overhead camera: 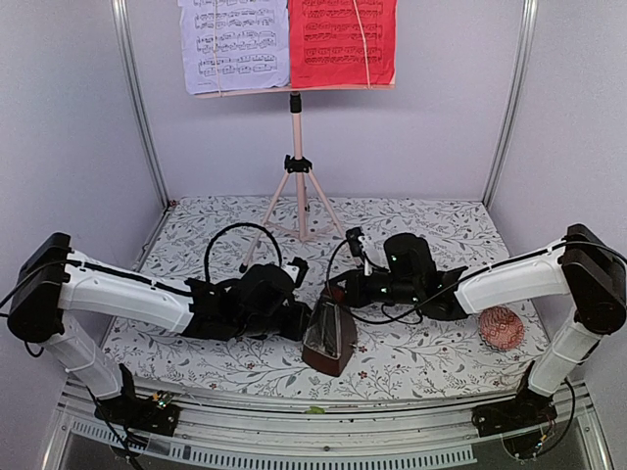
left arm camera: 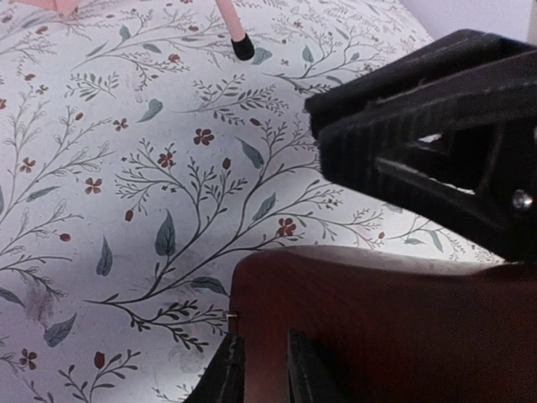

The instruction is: Set up the instrument practice props

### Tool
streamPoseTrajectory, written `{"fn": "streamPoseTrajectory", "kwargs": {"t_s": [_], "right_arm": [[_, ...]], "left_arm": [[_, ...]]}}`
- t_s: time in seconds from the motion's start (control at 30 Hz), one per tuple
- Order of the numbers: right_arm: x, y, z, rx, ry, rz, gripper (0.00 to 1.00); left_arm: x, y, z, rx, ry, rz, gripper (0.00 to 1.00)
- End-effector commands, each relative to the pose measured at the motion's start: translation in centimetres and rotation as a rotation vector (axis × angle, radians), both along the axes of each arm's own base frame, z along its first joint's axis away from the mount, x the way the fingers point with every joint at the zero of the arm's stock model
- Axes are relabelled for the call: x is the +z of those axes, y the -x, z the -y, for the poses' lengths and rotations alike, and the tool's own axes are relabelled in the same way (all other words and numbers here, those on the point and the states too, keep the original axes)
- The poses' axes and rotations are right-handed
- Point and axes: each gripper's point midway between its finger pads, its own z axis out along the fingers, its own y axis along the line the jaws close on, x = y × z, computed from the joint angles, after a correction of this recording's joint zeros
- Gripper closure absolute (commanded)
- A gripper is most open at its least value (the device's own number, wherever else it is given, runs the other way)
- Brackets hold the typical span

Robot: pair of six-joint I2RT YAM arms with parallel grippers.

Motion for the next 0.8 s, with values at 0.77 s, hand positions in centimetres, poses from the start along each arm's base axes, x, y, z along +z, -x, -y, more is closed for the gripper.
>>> {"fn": "streamPoseTrajectory", "kwargs": {"t_s": [0.77], "right_arm": [[-5.2,9.4,8.9,-0.135,0.165,-0.324,0.7]], "left_arm": [[1.1,0.9,-2.1,-0.122,0.023,-0.049,0.81]]}}
